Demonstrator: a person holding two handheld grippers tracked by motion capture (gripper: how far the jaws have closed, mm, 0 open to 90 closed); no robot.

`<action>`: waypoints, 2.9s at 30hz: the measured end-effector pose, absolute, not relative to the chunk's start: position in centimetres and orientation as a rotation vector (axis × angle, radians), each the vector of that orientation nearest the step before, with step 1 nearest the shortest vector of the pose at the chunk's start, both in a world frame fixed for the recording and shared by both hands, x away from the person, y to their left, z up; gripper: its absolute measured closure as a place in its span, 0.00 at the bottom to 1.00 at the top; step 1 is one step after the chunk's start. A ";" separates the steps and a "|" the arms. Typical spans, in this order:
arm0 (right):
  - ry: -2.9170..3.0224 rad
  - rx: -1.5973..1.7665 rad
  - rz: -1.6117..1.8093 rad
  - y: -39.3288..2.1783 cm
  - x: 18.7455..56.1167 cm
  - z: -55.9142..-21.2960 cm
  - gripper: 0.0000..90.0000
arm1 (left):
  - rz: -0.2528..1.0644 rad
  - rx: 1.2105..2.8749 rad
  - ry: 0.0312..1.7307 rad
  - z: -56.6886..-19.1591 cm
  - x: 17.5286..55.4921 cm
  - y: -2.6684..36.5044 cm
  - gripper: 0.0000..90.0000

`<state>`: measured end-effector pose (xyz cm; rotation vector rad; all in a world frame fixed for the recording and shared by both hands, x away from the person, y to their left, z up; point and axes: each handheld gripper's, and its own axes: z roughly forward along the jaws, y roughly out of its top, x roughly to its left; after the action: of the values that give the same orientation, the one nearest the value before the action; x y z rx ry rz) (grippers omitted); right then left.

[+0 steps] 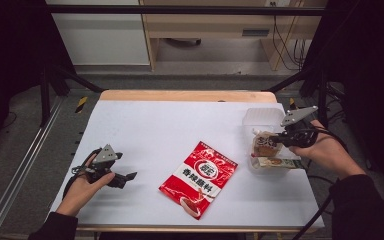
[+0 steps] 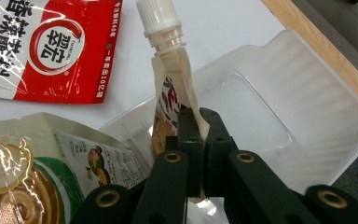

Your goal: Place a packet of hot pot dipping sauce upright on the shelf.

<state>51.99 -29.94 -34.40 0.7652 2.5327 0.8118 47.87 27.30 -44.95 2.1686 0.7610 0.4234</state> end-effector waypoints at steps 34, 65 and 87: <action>2.275 0.786 0.898 -19.8 43.7 -29.6 0.14 | 0.446 2.193 0.766 -45.7 47.8 27.2 0.08; 2.174 1.215 0.907 -14.0 46.5 -43.9 0.25 | 0.469 2.235 0.678 -45.9 45.9 24.0 0.08; 2.057 1.392 0.867 -14.2 46.2 -46.7 0.19 | 0.458 2.247 0.662 -46.0 45.8 23.8 0.08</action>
<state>46.17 -14.20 -46.72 1.3919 2.0565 0.8666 45.83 23.85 -46.02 2.2473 0.6616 0.4582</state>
